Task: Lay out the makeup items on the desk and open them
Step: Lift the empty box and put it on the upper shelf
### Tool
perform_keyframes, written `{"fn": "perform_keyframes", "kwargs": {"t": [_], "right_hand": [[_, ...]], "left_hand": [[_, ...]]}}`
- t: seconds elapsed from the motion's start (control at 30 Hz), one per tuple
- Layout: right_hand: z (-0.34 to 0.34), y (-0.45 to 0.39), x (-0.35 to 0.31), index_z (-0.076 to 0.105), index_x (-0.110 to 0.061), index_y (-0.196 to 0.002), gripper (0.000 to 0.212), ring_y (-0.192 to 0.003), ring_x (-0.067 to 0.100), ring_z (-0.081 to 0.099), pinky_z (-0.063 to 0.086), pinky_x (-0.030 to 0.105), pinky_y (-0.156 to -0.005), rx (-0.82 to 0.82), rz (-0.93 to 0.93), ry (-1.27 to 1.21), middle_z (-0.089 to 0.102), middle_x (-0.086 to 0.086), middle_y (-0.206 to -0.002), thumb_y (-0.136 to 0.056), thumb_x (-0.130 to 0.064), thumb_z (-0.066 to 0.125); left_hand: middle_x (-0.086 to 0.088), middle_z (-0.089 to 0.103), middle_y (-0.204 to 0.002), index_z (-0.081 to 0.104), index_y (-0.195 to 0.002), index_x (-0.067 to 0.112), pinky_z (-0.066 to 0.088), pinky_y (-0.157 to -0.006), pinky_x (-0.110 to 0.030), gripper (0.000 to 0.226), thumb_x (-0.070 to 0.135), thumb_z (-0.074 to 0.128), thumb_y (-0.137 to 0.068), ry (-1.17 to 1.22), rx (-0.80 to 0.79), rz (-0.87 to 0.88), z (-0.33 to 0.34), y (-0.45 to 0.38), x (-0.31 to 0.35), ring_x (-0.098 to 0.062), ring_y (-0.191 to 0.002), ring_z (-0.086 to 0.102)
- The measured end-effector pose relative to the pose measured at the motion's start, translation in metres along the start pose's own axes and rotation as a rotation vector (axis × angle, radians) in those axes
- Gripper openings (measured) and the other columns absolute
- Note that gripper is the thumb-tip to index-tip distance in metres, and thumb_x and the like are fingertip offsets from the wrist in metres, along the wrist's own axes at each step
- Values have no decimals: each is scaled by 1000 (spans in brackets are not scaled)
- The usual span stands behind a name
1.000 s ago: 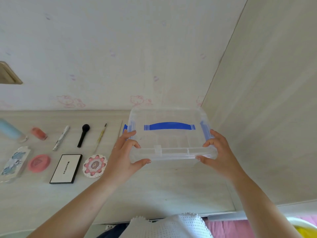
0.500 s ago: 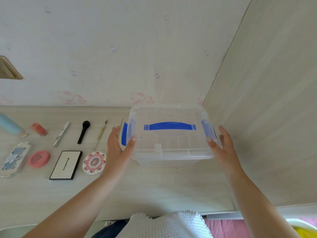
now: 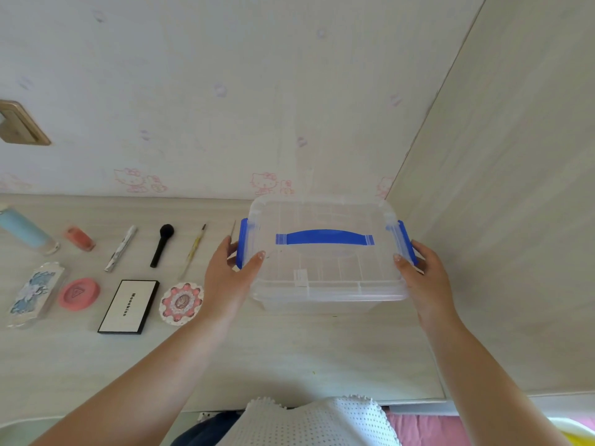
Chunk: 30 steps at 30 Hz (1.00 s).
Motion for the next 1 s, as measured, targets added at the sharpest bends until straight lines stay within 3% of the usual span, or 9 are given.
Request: {"fn": "perform_keyframes", "kwargs": {"t": [0.1, 0.23, 0.37, 0.63, 0.8, 1.0], "right_hand": [[0, 2, -1, 33, -25, -143, 65, -108, 20, 59, 45, 33, -89, 3, 25, 45, 54, -4, -124, -87, -33, 64], [2, 4, -8, 53, -23, -130, 42, -96, 16, 60, 45, 29, -83, -28, -25, 119, 63, -2, -108, -89, -30, 60], [2, 6, -11, 56, -24, -127, 37, -93, 14, 60, 43, 26, -82, -24, -42, 110, 64, -4, -104, -90, -26, 58], [0, 7, -12, 53, -23, -130, 41, -95, 12, 60, 41, 24, -81, 17, -25, 75, 63, -5, -109, -90, -26, 59], [-1, 8, -13, 54, -24, -130, 40, -91, 6, 57, 40, 23, -83, 48, -33, 76, 60, -9, -109, -90, -25, 60], [-1, 7, -15, 54, -25, -131, 41, -98, 8, 56, 39, 23, -85, 54, -49, 112, 60, -9, -112, -90, -26, 59]], "left_hand": [[11, 62, -112, 51, -131, 24, 40, -72, -17, 46, 29, 62, -86, -61, -27, 40, 2, -2, 2, -16, -99, 60], [8, 68, -102, 60, -117, 27, 41, -66, -12, 29, 25, 59, -88, -62, -42, 67, 1, -1, 6, -5, -88, 62], [-1, 68, -95, 60, -108, 30, 44, -67, -19, 21, 24, 58, -88, -57, -32, 61, 2, -2, 5, -15, -78, 58], [6, 64, -88, 60, -122, 22, 39, -59, -13, 33, 23, 58, -89, -73, 7, 54, 2, -6, 1, -7, -69, 55], [27, 56, -88, 51, -134, 20, 39, -68, -9, 44, 18, 58, -90, -56, 34, 62, 3, -7, 2, 1, -79, 56], [27, 56, -90, 51, -135, 20, 40, -70, -10, 45, 19, 58, -90, -58, 26, 93, 3, -11, 2, 0, -82, 58]]}}
Point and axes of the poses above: each hand's wrist, its own y-axis away from the middle knuckle, its own z-axis out of the palm, x = y × z, the point moved 9 cm from there along -y, towards the middle knuckle
